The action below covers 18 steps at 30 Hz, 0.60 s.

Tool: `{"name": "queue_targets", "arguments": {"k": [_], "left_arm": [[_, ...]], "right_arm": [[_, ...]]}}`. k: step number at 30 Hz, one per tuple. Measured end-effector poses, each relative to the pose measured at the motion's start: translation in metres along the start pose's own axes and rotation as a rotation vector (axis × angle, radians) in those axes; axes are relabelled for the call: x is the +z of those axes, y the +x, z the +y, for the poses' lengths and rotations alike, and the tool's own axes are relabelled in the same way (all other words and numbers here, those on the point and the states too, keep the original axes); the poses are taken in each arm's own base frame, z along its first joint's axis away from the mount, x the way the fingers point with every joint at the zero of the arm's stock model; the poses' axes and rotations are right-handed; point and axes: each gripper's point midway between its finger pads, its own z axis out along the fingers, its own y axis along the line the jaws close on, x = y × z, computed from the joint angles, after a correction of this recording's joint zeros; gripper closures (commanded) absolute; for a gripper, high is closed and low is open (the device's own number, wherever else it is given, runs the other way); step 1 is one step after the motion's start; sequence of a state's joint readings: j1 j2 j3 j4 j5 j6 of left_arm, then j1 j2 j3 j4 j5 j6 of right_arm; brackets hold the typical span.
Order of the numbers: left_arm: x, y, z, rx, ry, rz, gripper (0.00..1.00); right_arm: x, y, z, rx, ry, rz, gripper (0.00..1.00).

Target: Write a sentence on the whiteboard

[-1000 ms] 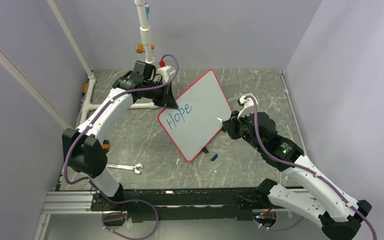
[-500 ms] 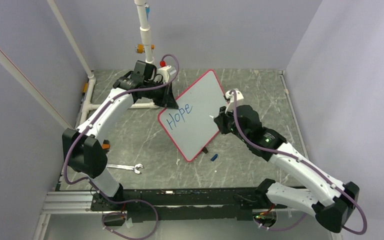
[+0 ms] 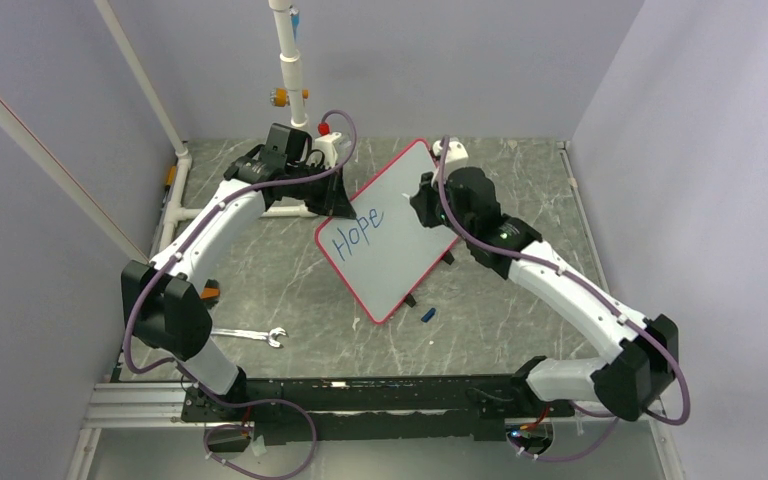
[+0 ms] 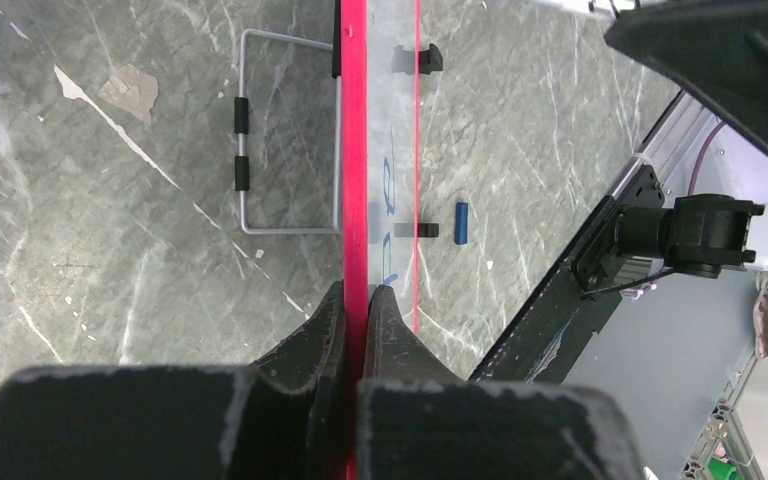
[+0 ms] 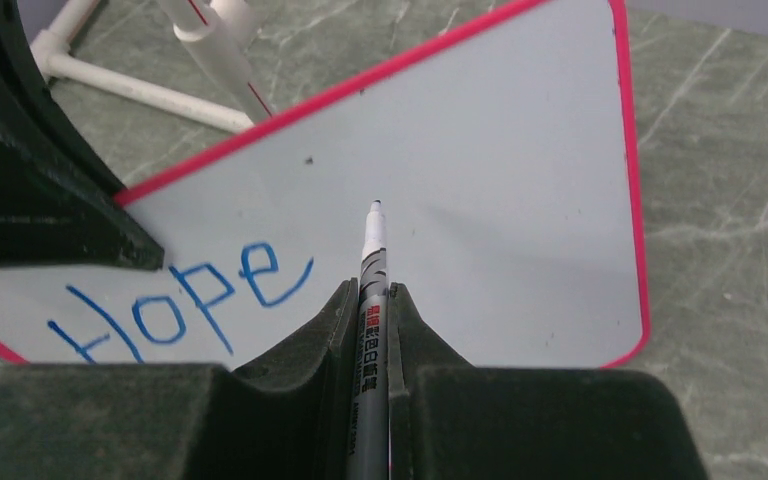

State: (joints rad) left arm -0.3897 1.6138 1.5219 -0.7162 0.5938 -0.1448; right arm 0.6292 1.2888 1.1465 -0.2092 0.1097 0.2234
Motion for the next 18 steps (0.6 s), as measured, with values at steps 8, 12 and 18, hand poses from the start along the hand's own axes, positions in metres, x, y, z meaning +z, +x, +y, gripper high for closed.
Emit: {"name": "queue_targets", "arguments": {"k": [8,12,18], "left_arm": [[0.0,0.0,0.0,0.0,-0.001,0.0,1.0],[0.0,0.0,0.0,0.0,-0.001,0.0,1.0],[0.0,0.0,0.0,0.0,-0.002,0.0,1.0]], "right_arm": [[0.025,-0.011,0.003,0.015,-0.043,-0.002,1.0],[0.031,-0.01,0.007,0.019,-0.072,0.011,1.0],[0.036,-0.005,0.008,0.024,-0.092,0.027,1.0]]}}
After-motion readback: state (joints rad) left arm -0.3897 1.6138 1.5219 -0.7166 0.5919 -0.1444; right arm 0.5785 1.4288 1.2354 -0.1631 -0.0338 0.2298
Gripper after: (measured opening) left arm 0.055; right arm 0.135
